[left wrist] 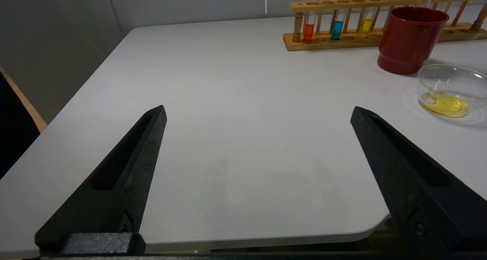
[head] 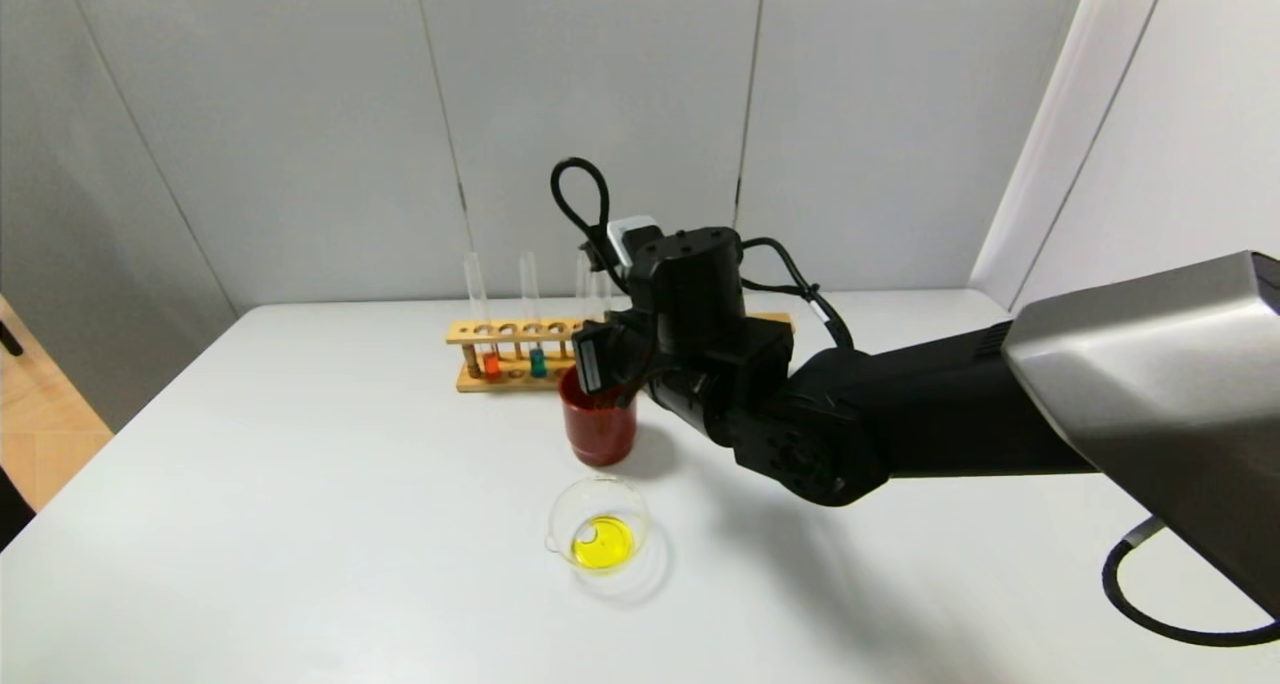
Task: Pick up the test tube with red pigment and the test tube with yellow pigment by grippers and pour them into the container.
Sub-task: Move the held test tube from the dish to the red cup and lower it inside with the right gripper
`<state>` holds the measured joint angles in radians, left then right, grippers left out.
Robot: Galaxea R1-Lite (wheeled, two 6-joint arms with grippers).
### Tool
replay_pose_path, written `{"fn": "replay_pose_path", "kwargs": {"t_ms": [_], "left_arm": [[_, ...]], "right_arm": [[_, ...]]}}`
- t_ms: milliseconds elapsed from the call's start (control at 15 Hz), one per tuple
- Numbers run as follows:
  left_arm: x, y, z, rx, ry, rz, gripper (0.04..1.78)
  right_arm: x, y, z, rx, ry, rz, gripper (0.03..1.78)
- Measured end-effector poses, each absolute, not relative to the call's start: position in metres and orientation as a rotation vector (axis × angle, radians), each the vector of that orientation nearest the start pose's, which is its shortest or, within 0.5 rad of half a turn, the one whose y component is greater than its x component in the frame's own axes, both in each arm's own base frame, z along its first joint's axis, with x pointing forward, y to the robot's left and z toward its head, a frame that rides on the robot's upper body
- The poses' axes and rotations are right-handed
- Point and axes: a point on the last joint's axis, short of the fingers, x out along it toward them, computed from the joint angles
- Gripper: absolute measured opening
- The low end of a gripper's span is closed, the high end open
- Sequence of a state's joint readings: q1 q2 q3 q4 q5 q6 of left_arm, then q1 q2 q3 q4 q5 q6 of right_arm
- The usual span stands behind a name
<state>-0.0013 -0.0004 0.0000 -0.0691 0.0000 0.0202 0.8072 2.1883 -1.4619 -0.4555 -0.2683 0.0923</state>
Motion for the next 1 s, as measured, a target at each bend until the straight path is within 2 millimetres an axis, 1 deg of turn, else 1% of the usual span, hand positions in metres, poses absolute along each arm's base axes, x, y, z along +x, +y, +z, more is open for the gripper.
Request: {"fn": "replay_pose_path", "kwargs": {"t_ms": [400, 1000], "left_arm": [[-0.023, 0.0, 0.083, 0.02, -0.069, -0.001, 1.71], [-0.023, 0.0, 0.083, 0.02, -0.069, 0.0, 1.71]], "right_arm": [[0.318, 0.324, 0.147, -0.063, 0.289, 0.538, 0.27], [0.32, 0.322, 0.138, -0.069, 0.314, 0.558, 0.27]]}}
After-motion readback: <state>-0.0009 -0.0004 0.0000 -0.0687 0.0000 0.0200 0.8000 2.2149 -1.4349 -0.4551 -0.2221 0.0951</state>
